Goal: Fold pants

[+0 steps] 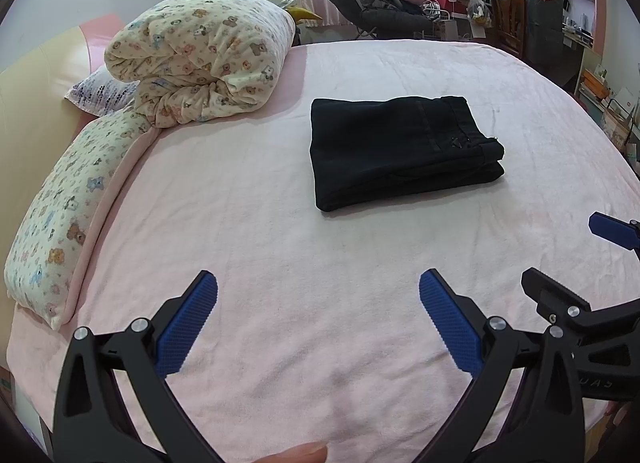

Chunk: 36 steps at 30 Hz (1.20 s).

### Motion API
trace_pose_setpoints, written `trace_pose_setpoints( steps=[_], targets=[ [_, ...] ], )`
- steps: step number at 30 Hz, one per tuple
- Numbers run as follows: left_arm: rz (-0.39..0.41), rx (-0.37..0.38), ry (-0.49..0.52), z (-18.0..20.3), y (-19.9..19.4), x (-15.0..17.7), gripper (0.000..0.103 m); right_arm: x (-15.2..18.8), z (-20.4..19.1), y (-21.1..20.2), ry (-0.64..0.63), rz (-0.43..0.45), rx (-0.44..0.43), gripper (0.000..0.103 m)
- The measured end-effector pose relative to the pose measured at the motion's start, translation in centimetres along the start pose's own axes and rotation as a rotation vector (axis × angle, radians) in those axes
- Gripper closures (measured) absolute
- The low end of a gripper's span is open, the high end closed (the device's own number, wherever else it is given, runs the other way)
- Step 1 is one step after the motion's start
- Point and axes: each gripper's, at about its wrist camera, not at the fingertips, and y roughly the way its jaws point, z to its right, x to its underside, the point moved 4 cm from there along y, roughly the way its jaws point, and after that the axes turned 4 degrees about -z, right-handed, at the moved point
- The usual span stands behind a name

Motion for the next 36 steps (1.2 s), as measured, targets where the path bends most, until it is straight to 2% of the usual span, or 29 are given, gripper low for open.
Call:
trace_pose_setpoints(
  steps=[36],
  targets=[
    [-0.009,0.008,0.007,-0.57,0.52,0.24,0.002,-0.28,0.09,0.03,-0.003,-0.002,-0.002,0.001]
  ],
)
